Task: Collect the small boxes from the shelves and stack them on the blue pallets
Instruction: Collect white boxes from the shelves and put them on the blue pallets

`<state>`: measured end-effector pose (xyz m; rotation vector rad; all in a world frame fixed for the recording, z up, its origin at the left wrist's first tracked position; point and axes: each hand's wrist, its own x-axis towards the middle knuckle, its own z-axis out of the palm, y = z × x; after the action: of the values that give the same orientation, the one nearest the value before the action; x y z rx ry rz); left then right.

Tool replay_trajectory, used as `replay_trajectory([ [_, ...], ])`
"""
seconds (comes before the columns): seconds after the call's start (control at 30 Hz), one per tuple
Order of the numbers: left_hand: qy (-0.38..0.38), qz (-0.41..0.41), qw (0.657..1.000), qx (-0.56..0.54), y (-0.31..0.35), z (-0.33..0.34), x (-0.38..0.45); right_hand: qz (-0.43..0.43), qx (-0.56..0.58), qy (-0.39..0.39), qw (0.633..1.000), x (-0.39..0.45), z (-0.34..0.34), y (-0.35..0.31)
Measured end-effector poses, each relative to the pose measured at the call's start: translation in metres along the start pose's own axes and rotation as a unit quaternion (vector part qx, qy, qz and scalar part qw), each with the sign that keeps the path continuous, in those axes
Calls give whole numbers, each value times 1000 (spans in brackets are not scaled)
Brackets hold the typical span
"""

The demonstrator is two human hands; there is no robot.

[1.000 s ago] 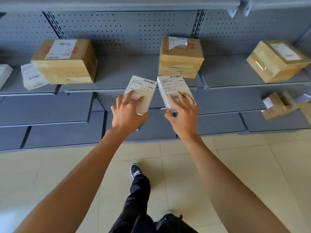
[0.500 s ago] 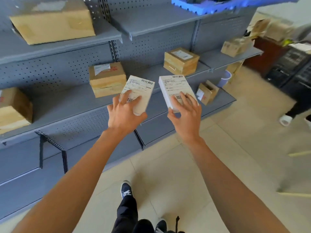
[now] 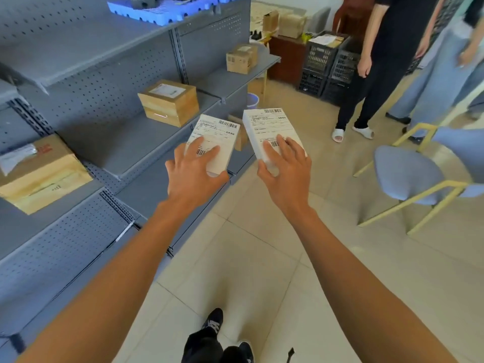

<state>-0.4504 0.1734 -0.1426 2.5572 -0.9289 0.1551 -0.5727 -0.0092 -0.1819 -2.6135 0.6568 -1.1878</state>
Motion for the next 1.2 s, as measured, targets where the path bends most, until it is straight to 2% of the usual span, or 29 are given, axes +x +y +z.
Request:
replay_trajectory([
  [0.27,-27,43,999,-16,9,22,54,48,-43,-5,998,23,12,26],
  [0.77,-25,86,996,-25,-25,28,210,81,-52,3,995,137,92,24],
  [0.97,-20,91,995,-18,-4,53,279,74,-55,11,996,189,122,73],
  [1.2,-14,78,997,0,58,92,376,66,-38,10,997,270,146,164],
])
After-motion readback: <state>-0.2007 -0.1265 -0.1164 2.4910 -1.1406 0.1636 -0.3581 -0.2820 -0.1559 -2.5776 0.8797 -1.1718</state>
